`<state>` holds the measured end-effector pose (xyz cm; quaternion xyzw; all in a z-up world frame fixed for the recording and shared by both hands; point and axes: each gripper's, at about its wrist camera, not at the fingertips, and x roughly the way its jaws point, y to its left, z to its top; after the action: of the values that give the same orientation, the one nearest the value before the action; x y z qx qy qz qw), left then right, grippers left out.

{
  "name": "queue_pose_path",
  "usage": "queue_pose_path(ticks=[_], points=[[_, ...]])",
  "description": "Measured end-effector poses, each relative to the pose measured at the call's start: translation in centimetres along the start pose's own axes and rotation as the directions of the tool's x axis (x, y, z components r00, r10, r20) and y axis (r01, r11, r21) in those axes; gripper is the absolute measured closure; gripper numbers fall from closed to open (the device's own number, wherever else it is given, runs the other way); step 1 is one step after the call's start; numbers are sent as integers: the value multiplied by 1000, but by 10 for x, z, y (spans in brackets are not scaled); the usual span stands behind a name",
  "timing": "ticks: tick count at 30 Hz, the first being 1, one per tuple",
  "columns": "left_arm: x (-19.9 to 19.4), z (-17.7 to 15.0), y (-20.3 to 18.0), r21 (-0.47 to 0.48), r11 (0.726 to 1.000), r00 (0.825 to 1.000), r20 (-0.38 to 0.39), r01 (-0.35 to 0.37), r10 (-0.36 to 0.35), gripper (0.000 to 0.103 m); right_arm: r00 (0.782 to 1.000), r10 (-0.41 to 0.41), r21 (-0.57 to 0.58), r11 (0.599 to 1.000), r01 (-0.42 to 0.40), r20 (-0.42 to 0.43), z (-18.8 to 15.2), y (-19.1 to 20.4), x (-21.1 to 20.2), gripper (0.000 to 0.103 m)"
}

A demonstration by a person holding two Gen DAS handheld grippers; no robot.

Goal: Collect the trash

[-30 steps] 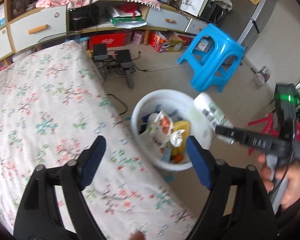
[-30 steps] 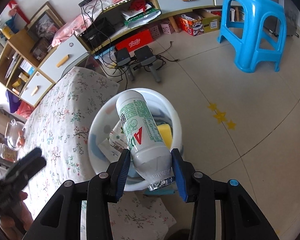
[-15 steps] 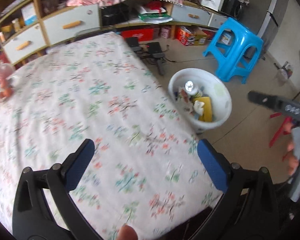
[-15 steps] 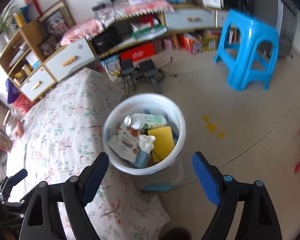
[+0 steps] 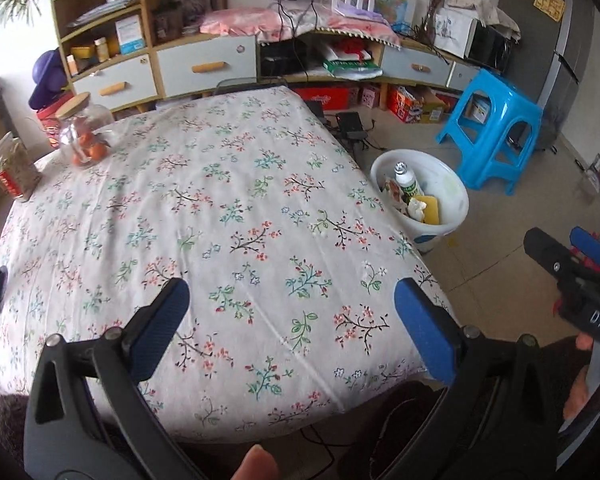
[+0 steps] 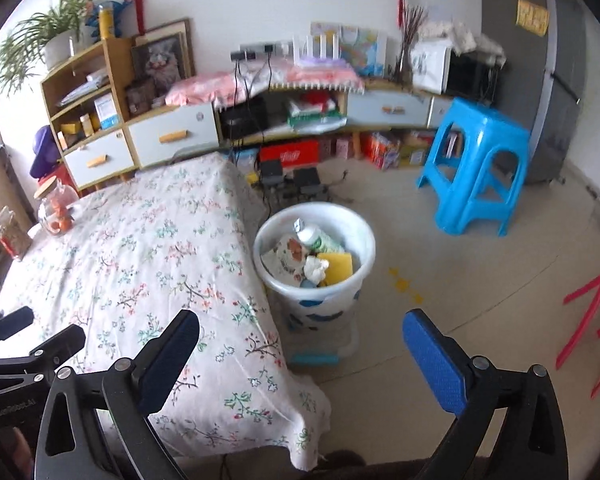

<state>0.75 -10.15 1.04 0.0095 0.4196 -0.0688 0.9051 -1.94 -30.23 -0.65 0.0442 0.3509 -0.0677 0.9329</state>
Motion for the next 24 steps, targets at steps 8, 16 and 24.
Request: queue_pose_path(ticks=[8,16,24], points=[[-12,-10,11,-46,996,992,91,-81,85,1,995,-31,-25,999,33,100,-13,17,-12,0],[-14,-14,13,-51,994,988,120,-95,100,1,997,2,-10,1000,-1,72,-13,20,-3,0],[-16,-15,14,-61,994,986,131,-94,102,1,999,20,-8,1000,-20,50,-15,24,2,0]])
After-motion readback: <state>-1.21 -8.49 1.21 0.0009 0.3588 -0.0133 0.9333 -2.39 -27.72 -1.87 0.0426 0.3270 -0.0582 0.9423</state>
